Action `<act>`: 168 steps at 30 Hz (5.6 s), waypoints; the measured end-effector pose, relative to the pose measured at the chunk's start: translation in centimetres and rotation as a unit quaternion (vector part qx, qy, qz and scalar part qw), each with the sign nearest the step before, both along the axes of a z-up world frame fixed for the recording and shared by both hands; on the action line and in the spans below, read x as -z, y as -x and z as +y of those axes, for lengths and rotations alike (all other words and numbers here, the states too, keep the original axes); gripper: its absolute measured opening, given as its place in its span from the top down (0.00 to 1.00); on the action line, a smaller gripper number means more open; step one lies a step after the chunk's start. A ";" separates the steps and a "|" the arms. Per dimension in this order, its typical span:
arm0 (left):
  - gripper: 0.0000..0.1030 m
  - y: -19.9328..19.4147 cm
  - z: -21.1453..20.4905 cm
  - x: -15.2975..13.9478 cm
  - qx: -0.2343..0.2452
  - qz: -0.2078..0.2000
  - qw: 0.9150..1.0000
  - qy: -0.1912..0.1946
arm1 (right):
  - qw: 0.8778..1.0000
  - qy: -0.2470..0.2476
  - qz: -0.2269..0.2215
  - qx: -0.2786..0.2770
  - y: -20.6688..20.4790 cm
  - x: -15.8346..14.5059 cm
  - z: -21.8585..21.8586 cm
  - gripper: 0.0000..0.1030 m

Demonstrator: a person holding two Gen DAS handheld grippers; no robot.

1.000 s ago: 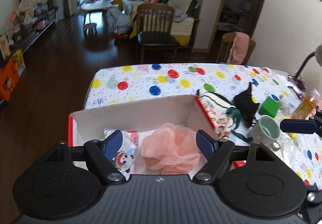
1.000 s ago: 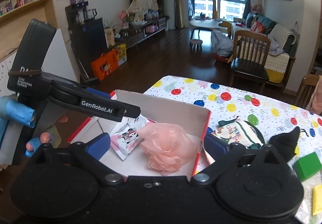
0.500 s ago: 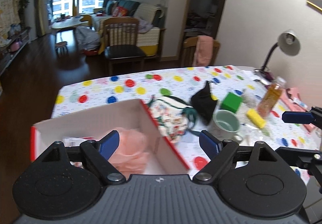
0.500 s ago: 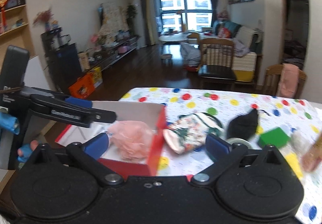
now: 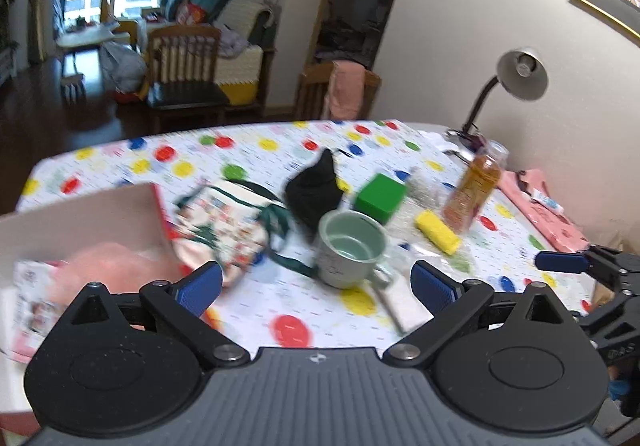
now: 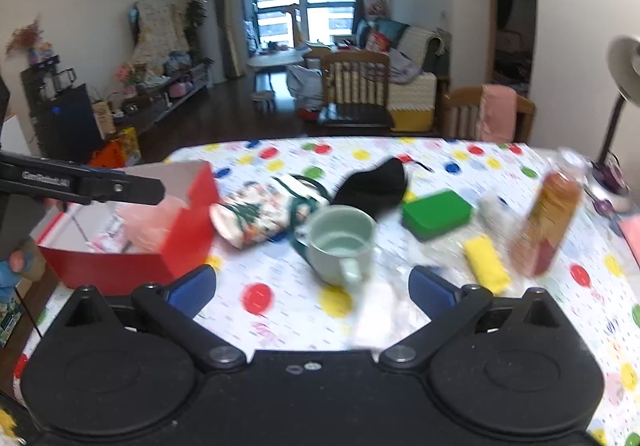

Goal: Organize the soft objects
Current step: 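Move both tools back over the table toward the towel and plastic bag, then grasp the white towel with the left tool while the right tool grasps the clear plastic bag, then carry the towel and plastic bag over the cardboard box with both tools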

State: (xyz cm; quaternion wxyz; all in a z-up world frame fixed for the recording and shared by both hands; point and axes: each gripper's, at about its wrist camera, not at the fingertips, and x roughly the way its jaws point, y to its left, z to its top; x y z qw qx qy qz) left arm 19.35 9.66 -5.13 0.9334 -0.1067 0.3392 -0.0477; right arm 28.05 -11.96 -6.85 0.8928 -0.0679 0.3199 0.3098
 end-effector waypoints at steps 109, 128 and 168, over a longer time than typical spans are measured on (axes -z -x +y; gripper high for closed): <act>0.87 -2.4 -7.2 4.3 -0.051 0.061 0.997 -0.003 | 0.991 -0.015 0.103 -0.089 -8.5 -0.5 -3.0 0.80; 0.87 3.6 5.1 -1.3 -0.118 0.031 0.993 -0.009 | 0.985 -0.028 0.077 -0.153 -4.1 -4.9 9.6 0.80; 0.87 1.9 22.6 6.0 -0.187 0.148 0.963 -0.129 | 0.980 0.049 0.089 -0.170 -5.7 2.6 33.0 0.80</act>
